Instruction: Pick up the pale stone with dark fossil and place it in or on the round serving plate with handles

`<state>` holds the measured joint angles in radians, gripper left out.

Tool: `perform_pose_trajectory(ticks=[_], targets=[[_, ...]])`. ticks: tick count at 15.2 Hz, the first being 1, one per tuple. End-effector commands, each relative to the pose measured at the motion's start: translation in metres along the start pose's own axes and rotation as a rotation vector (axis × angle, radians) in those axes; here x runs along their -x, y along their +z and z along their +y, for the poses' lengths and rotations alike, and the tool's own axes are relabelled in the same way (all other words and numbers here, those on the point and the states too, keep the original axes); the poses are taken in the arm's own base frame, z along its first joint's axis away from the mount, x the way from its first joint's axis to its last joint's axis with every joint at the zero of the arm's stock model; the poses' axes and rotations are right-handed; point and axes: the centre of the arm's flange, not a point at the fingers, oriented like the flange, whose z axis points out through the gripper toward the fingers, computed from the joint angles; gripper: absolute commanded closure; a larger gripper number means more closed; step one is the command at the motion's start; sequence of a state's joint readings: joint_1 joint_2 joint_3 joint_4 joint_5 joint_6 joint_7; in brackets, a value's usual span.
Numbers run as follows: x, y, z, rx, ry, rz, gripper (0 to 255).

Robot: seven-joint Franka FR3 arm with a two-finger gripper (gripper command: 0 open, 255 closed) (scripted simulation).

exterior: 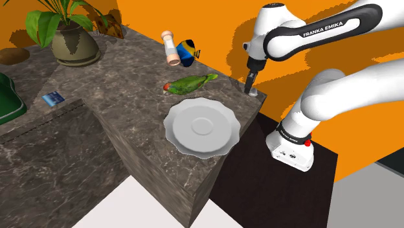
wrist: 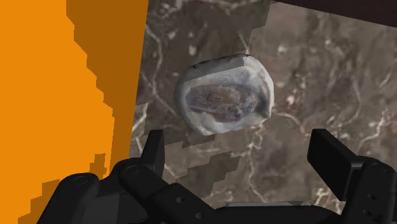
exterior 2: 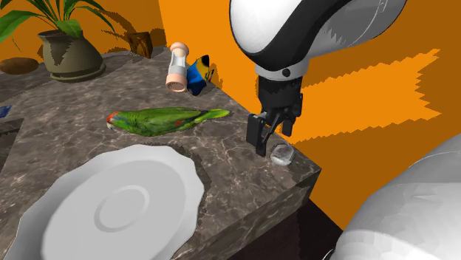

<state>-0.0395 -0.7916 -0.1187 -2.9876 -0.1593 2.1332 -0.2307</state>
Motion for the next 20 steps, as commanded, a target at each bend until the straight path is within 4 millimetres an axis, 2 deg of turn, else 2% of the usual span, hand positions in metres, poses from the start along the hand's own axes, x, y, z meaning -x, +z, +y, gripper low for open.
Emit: perform_pose_trajectory(ticks=[1, 7, 8, 17, 20], targets=[[-0.001, 0.004, 0.000, 0.000, 0.000, 0.001, 0], [-0.001, 0.004, 0.000, 0.000, 0.000, 0.001, 0], [-0.001, 0.004, 0.000, 0.000, 0.000, 0.001, 255], [-0.001, 0.004, 0.000, 0.000, 0.000, 0.001, 255], [0.000, -0.012, 0.000, 0.000, 0.000, 0.001, 255]])
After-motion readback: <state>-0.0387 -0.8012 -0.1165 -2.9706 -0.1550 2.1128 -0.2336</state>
